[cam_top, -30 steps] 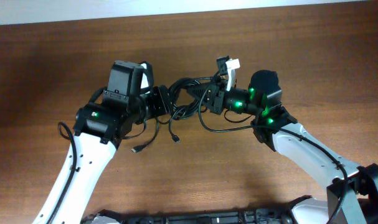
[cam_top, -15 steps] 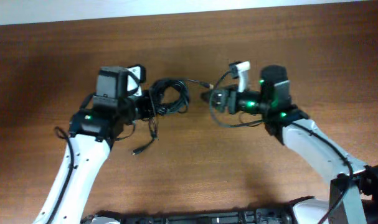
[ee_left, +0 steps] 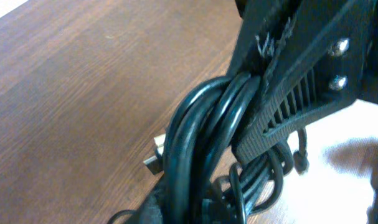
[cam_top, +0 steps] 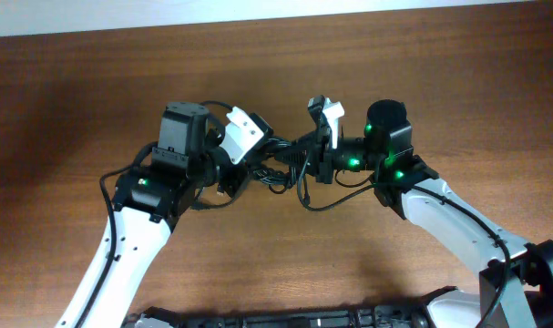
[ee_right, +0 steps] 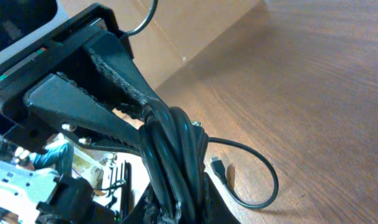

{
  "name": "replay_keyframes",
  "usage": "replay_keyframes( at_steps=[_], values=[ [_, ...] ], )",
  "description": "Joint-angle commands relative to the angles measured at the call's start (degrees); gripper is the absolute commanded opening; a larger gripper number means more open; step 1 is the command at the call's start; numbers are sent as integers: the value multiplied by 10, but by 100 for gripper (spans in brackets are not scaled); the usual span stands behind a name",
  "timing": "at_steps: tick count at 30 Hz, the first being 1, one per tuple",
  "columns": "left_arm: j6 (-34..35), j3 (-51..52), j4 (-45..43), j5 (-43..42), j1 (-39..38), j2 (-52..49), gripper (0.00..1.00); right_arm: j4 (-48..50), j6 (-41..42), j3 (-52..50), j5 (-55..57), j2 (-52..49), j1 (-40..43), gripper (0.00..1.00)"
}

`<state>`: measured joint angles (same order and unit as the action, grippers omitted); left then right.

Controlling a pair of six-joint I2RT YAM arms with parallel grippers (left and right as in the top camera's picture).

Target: Untangle cables

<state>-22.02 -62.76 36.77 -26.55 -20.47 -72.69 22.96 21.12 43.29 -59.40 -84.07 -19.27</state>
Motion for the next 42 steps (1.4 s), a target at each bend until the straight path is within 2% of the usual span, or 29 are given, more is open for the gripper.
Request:
replay_keyframes(
  at_steps=[1,3,4,5,7,10,11,12,13,15,17,19,20,21,22,23,24,25,26,28,30,31,33,35,36,38,39,42],
  values=[
    [231,-4,-8,121,16,18,13,0,62,3,81,3,-1,4],
    [389,-4,-5,128,42,29,30,0,95,3,124,3,-1,4],
    [509,-4,4,106,56,41,66,0,101,3,138,3,-1,4],
    [528,-4,6,57,56,48,96,0,101,3,138,3,-1,4],
    [528,2,55,38,29,42,93,4,197,3,168,3,-1,4],
    [529,12,50,38,-16,9,93,15,385,3,161,3,-1,4],
    [529,12,30,38,-20,-4,92,16,399,3,144,3,-1,4],
    [529,12,16,38,-22,-15,84,22,409,3,125,3,-1,4],
    [528,12,13,38,-22,-21,84,31,414,3,116,3,-1,4],
    [528,12,7,38,-21,-47,68,59,416,3,89,3,-1,4],
    [528,12,-9,71,-21,-59,47,59,415,3,73,3,-1,4],
    [528,12,-34,73,-21,-59,10,61,415,3,71,3,-1,4],
    [515,12,-33,73,-21,-59,0,65,415,3,71,3,-1,4],
    [470,12,-33,73,-21,-58,0,64,390,3,70,3,2,4],
    [414,12,-33,73,-20,-57,0,64,329,3,70,3,12,31],
    [384,12,-33,73,-12,-54,0,60,262,3,66,3,28,76],
    [348,12,-33,73,1,-48,0,60,189,3,55,3,43,99],
    [329,12,-32,73,7,-45,0,60,143,3,51,3,51,99],
    [262,12,-26,72,9,-44,0,60,75,3,49,3,49,99],
    [191,12,-12,50,7,-44,0,36,0,2,60,3,28,70],
    [162,12,-11,1,7,-44,0,-45,-90,2,180,3,-10,63],
    [158,12,-10,-7,7,-44,0,-47,-93,2,179,3,-24,45],
    [151,12,2,-7,7,-44,0,-45,-93,2,176,3,-38,25],
    [115,12,45,-7,7,-44,0,-42,-92,2,152,3,-41,8],
    [105,12,59,-7,7,-44,0,-43,-91,2,146,3,-41,4],
    [87,10,49,-3,10,-43,0,-94,-92,2,66,3,-39,4],
    [86,10,33,6,16,-39,0,-124,-104,2,-17,3,-39,4],
    [95,10,-9,25,43,-33,0,-84,-104,2,-276,3,-26,4]
  ],
)
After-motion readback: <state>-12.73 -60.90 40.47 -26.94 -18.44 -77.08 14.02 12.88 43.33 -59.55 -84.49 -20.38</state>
